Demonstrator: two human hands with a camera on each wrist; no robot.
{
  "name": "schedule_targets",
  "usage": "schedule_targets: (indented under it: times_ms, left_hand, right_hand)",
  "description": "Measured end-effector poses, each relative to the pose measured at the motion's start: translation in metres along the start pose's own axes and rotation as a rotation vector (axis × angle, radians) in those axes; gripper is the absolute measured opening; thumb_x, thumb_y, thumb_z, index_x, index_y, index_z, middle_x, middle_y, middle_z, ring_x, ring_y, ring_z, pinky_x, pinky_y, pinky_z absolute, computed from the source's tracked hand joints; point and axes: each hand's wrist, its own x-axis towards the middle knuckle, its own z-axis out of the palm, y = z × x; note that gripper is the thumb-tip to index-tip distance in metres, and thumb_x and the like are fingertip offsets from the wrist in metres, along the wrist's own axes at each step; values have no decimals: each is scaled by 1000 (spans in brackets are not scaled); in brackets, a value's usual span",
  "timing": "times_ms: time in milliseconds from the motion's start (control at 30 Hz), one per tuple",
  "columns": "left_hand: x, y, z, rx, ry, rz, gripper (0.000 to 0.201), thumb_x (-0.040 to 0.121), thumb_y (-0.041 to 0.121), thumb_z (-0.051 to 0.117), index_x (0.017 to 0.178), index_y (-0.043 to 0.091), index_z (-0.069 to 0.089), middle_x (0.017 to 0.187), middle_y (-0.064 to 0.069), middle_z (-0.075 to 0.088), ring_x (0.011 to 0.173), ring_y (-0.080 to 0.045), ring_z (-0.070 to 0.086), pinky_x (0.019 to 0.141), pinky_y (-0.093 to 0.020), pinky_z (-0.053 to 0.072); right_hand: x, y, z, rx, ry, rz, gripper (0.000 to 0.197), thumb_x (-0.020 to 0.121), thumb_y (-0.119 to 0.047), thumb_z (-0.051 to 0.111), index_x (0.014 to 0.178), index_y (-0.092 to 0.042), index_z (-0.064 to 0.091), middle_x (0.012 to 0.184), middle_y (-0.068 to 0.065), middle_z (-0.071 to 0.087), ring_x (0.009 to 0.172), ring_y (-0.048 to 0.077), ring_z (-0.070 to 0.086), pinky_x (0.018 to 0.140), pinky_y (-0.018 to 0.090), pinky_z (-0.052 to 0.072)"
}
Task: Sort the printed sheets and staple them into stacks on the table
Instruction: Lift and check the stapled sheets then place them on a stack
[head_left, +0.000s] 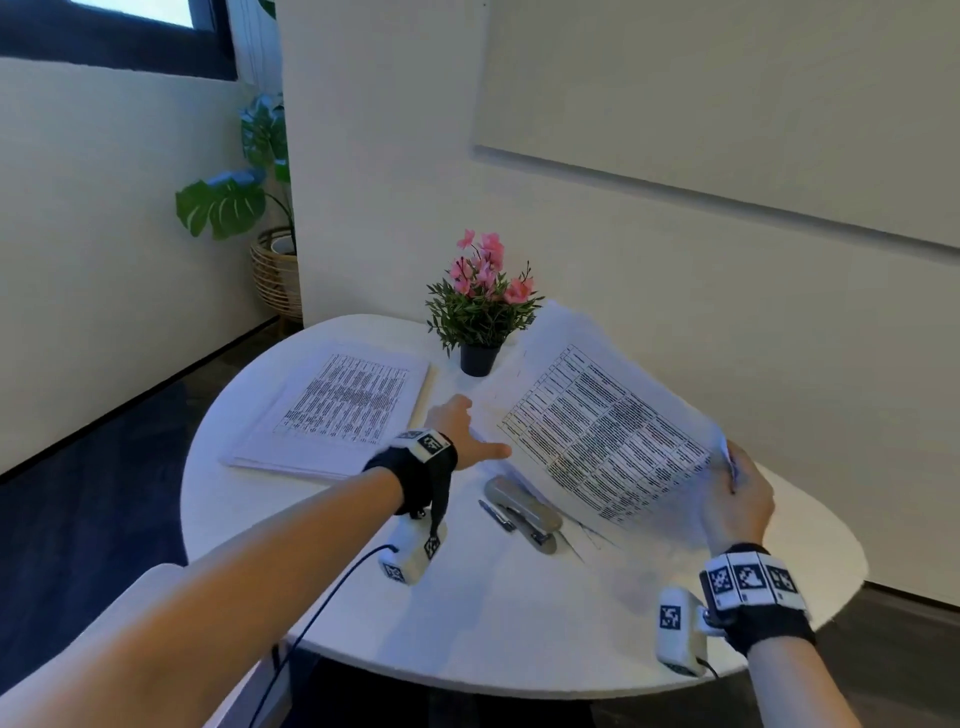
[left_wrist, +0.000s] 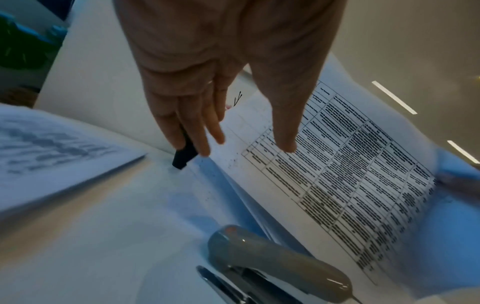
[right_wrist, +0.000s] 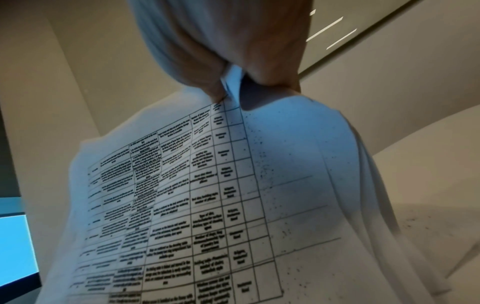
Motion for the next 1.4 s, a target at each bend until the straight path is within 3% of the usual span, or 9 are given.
schedule_targets:
  times_ms: [200, 367, 533, 667, 833, 967, 1100, 1200, 1400]
  left_hand:
    - [14, 5, 14, -27, 194, -3, 112, 72, 45, 78, 150, 8, 6, 155, -14, 14, 141, -28, 22, 110, -40, 27]
    - [32, 6, 20, -103, 164, 19, 72, 74, 43, 77, 133, 17, 46, 128, -4, 56, 113, -24, 53, 84, -30, 43]
    - [33, 25, 25, -99, 305, 208, 25, 93, 22, 59, 110, 7, 70, 97, -9, 66, 91, -22, 61, 76, -21, 39]
    - [26, 49, 22, -81, 393, 477, 31, 96, 10, 52, 126, 6, 59, 135, -14, 53, 121, -24, 55, 105, -22, 35]
    - [-5, 79, -21, -277, 665, 582, 21, 92, 20, 61, 110, 16, 71, 102, -1, 72, 83, -13, 67, 85, -27, 54]
    - [-32, 85, -72, -537, 615, 491, 23, 78, 31, 76, 99, 23, 73, 87, 12, 70, 71, 10, 58, 73, -8, 48]
    - [-63, 77, -108, -631, 529, 495, 17, 67, 26, 85, 79, 21, 75, 77, 10, 71, 71, -4, 65, 67, -18, 52]
    - [-74, 64, -121, -724, 583, 477, 19, 65, 18, 86, 73, 23, 70, 68, 16, 70, 67, -2, 65, 67, -21, 55]
    - [-75, -7, -125, -519, 408, 139, 40, 75, 21, 78, 111, 9, 64, 102, -2, 68, 92, -15, 67, 87, -35, 54]
  right_hand:
    - [9, 14, 0, 114, -30, 17, 35, 99, -10, 46, 132, 0, 52, 112, 11, 60, 110, 22, 52, 96, 22, 30]
    - [18, 26, 2, 104, -16, -31, 29, 99, -10, 47, 124, -3, 59, 82, -4, 54, 87, 17, 46, 87, 24, 35]
    - [27, 23, 7, -332, -120, -34, 56, 93, -19, 57, 144, -8, 36, 143, 16, 40, 130, 34, 36, 103, 45, 33]
    - [25, 13, 15, -390, -167, -86, 70, 89, -25, 64, 147, -9, 28, 149, 17, 30, 136, 35, 28, 107, 48, 29]
    - [22, -9, 18, -202, -236, -121, 95, 79, -34, 75, 150, -12, 16, 156, 8, 19, 143, 25, 20, 115, 41, 22]
    - [14, -37, 24, -18, -276, -147, 109, 66, -48, 79, 151, -20, 15, 157, -5, 17, 143, 12, 18, 115, 35, 21]
    - [1, -71, 38, 146, -304, -220, 71, 68, -39, 82, 129, -21, 48, 123, -6, 56, 113, -1, 48, 98, 29, 38]
    - [-15, -91, 51, 375, -467, -189, 24, 79, -27, 75, 82, -8, 61, 84, 14, 66, 77, 11, 59, 80, 50, 53]
    - [-51, -97, 79, 533, -624, -26, 20, 88, -25, 64, 88, -5, 64, 87, 14, 63, 82, 27, 57, 80, 47, 49]
